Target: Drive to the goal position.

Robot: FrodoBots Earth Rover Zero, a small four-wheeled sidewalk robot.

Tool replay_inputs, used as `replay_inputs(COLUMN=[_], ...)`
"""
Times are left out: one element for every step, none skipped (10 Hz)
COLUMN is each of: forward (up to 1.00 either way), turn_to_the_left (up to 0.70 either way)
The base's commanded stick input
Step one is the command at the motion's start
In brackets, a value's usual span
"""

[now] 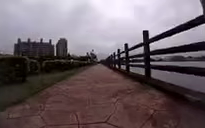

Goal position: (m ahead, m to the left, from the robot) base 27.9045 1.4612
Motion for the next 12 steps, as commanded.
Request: replay_inputs(forward=[1.00,1.00,1.00,1.00,1.00,1.00,1.00,1.00,1.00,1.00,1.00,1.00], turn_to_the_left=[0.00,0.12,0.36,0.40,0.40,0.40,0.17,0.00,0.00,0.00,0.00,0.00])
